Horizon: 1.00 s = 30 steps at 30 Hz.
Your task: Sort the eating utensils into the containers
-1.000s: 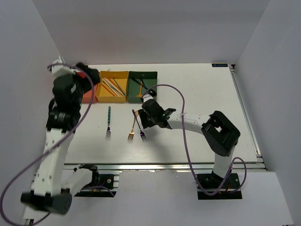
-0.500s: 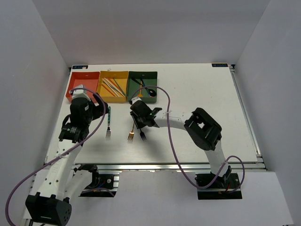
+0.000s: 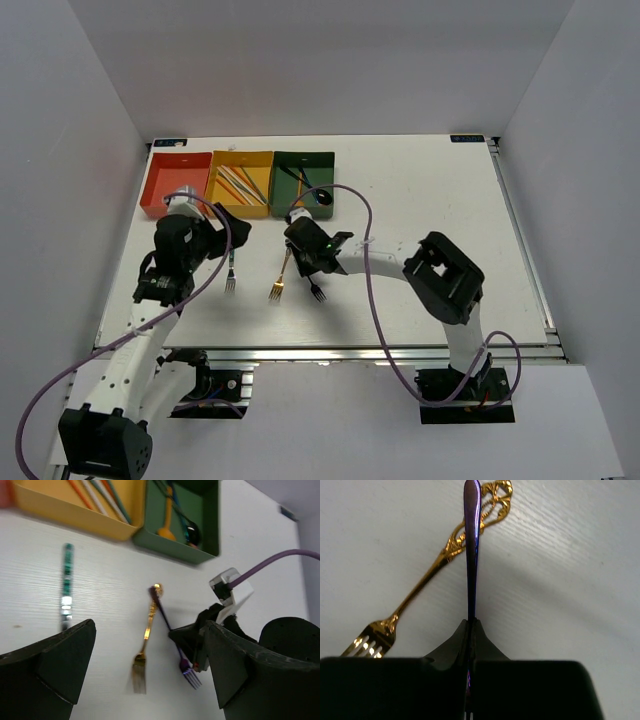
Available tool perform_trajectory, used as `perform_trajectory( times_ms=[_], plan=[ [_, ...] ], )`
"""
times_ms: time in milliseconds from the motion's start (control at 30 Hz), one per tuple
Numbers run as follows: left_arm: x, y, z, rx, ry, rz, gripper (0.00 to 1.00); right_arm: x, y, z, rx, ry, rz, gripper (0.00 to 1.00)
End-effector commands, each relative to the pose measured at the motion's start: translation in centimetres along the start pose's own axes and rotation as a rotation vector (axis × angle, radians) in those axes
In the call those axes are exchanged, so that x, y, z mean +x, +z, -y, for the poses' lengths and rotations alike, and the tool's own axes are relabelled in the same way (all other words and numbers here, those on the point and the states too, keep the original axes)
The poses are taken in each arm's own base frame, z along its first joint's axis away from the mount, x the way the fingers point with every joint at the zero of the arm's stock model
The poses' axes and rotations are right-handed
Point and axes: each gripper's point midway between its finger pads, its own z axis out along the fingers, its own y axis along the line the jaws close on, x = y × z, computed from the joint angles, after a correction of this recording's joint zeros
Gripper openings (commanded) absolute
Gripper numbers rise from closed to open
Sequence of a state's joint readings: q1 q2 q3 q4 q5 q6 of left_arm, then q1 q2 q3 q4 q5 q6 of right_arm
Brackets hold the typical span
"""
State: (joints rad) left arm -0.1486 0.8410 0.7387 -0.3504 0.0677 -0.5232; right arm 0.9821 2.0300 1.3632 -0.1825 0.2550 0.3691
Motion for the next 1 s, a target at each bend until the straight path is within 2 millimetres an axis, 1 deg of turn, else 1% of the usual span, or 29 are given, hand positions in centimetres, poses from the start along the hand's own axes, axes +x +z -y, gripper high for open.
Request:
perform_trajectory(
  times_ms=[0, 33, 67, 100, 133, 167, 200, 267, 300, 433, 467, 500, 533, 567, 600, 633, 667, 700, 767, 833, 867, 900, 933, 967],
  plan=[
    [2.8, 0.6, 4.0, 0.273, -0.121, -0.067, 0.98, -3.8, -4.7, -0.9, -0.066, 0.075, 0.122, 0.0],
    [3.3, 0.6, 4.6, 0.321, -0.151, -0.07, 0.98, -4.3, -5.5, -1.3, -0.097, 0.082, 0.144, 0.0],
    [3.9, 0.1, 6.0, 0.405, -0.219, -0.106, 0.98, -4.5, -6.1, -1.8, -0.132, 0.095, 0.167, 0.0],
    [4.0, 0.1, 6.8, 0.482, -0.235, -0.073, 0.98, -5.4, -7.9, -2.8, -0.201, 0.101, 0.196, 0.0],
    [4.2, -0.1, 7.5, 0.533, -0.255, -0.075, 0.98, -5.6, -8.6, -3.2, -0.233, 0.106, 0.208, 0.0],
    [4.5, -0.7, 8.5, 0.594, -0.291, -0.095, 0.98, -5.4, -9.2, -3.5, -0.263, 0.111, 0.213, 0.0],
    [4.4, -1.2, 9.6, 0.646, -0.278, -0.08, 0.98, -5.9, -10.7, -4.3, -0.321, 0.121, 0.228, 0.0],
    [4.8, -1.1, 10.0, 0.646, -0.252, -0.081, 0.98, -5.7, -11.9, -4.9, -0.368, 0.13, 0.231, 0.0],
    [5.2, -0.9, 10.3, 0.639, -0.244, -0.089, 0.98, -6.2, -13.3, -5.7, -0.437, 0.136, 0.261, 0.0],
    [5.6, -0.6, 11.1, 0.668, -0.256, -0.103, 0.98, -6.4, -15.8, -6.6, -0.521, 0.145, 0.29, 0.0],
    [6.1, -0.2, 11.0, 0.66, -0.259, -0.119, 0.94, -6.5, -16.3, -6.8, -0.535, 0.145, 0.298, 0.0],
    [6.5, -0.1, 11.1, 0.655, -0.261, -0.134, 0.92, -6.9, -17.3, -6.9, -0.551, 0.144, 0.317, 0.0],
    [6.7, 0.4, 10.8, 0.633, -0.265, -0.138, 0.88, -6.8, -17.5, -7.0, -0.558, 0.141, 0.321, 0.0],
    [6.8, 0.7, 10.8, 0.625, -0.262, -0.141, 0.81, -6.9, -17.9, -7.0, -0.566, 0.141, 0.327, 0.0],
    [7.2, 1.1, 10.5, 0.606, -0.269, -0.157, 0.64, -7.0, -18.5, -7.2, -0.577, 0.137, 0.336, 0.0],
    [7.1, 1.4, 10.4, 0.595, -0.27, -0.149, 0.64, -6.9, -18.6, -7.2, -0.579, 0.136, 0.338, 0.0],
    [7.0, 1.5, 10.4, 0.589, -0.272, -0.151, 0.48, -6.9, -18.7, -7.2, -0.581, 0.135, 0.339, 0.0],
    [7.0, 1.7, 10.5, 0.587, -0.274, -0.154, 0.36, -7.0, -18.9, -7.2, -0.584, 0.135, 0.343, 0.0],
    [6.7, 1.9, 10.4, 0.57, -0.267, -0.142, 0.34, -6.9, -19.0, -7.3, -0.591, 0.133, 0.348, 0.0],
    [6.1, 2.0, 10.8, 0.573, -0.253, -0.132, 0.25, -6.9, -19.3, -7.5, -0.607, 0.131, 0.354, 0.0],
    [5.9, 2.1, 10.9, 0.57, -0.252, -0.127, 0.16, -7.1, -19.4, -7.6, -0.613, 0.129, 0.36, 0.0],
    [5.5, 2.1, 11.2, 0.573, -0.247, -0.121, 0.01, -7.2, -19.4, -7.5, -0.613, 0.127, 0.364, 0.0],
    [5.2, 2.2, 11.2, 0.567, -0.238, -0.114, 0.0, -7.2, -19.4, -7.6, -0.619, 0.124, 0.368, 0.0],
    [5.4, 2.7, 10.5, 0.514, -0.24, -0.118, 0.0, -7.5, -19.6, -7.7, -0.624, 0.123, 0.382, 0.0]
  ],
)
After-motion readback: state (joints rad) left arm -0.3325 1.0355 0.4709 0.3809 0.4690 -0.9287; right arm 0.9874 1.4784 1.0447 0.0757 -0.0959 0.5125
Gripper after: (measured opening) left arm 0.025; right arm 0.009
